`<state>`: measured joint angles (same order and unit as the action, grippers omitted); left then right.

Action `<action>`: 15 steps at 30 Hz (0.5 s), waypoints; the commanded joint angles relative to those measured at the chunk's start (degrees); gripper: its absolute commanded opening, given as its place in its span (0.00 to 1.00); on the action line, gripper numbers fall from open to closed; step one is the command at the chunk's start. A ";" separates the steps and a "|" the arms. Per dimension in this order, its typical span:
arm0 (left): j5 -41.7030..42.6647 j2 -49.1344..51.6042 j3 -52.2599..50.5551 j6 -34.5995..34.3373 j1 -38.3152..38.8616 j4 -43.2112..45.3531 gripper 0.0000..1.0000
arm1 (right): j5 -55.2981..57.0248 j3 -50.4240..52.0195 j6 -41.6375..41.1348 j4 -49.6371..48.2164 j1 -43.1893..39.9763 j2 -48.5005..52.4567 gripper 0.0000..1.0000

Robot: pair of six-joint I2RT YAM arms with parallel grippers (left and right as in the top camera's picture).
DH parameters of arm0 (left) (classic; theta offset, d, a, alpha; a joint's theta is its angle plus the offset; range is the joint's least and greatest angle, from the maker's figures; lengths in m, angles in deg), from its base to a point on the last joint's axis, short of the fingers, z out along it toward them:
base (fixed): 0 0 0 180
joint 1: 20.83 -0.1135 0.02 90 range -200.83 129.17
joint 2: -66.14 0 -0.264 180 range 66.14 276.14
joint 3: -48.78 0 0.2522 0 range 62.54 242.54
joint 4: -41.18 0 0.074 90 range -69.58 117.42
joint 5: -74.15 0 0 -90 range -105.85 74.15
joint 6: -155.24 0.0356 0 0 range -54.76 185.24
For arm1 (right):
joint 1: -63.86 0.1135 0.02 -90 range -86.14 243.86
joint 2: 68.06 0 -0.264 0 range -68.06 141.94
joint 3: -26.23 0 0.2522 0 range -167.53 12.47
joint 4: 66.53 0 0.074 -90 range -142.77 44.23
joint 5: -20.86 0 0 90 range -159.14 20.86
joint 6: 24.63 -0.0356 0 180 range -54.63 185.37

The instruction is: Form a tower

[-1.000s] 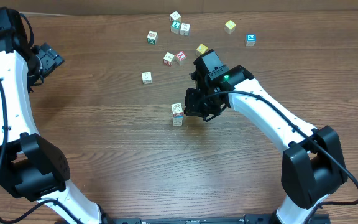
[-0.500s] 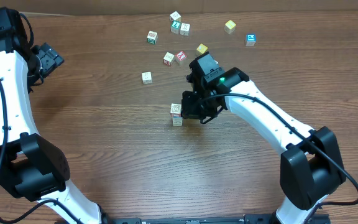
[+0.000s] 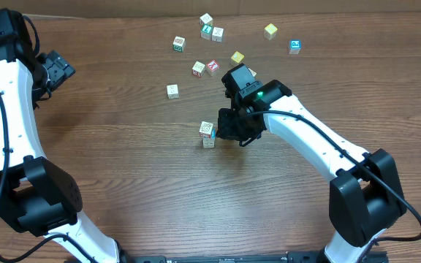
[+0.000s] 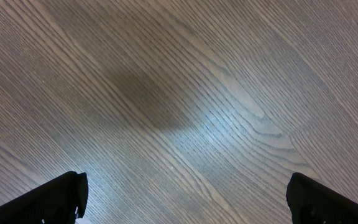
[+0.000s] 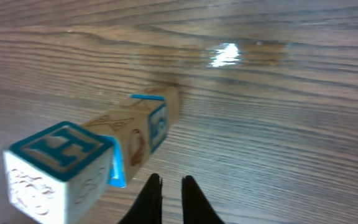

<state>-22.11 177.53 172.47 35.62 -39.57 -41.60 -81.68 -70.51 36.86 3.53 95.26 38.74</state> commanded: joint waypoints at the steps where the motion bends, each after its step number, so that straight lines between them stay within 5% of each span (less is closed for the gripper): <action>1: -0.31 -0.13 0.04 0.28 0.39 0.07 1.00 | 3.08 -3.48 -0.42 1.16 -0.87 -0.52 0.14; 10: -0.31 -0.13 0.04 0.28 0.39 0.07 0.99 | 6.64 -16.44 -4.48 8.68 1.05 -0.52 0.48; 13: -0.31 -0.13 0.04 0.28 0.39 0.07 0.99 | 11.32 -16.39 -6.27 8.79 4.26 -0.48 0.46; 15: -0.31 -0.13 0.04 0.28 0.39 0.07 1.00 | 14.23 -16.39 -6.32 8.55 7.04 -0.48 0.30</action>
<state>-22.11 177.53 172.47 35.62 -39.57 -41.60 -73.11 -86.20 32.64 12.40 98.60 38.94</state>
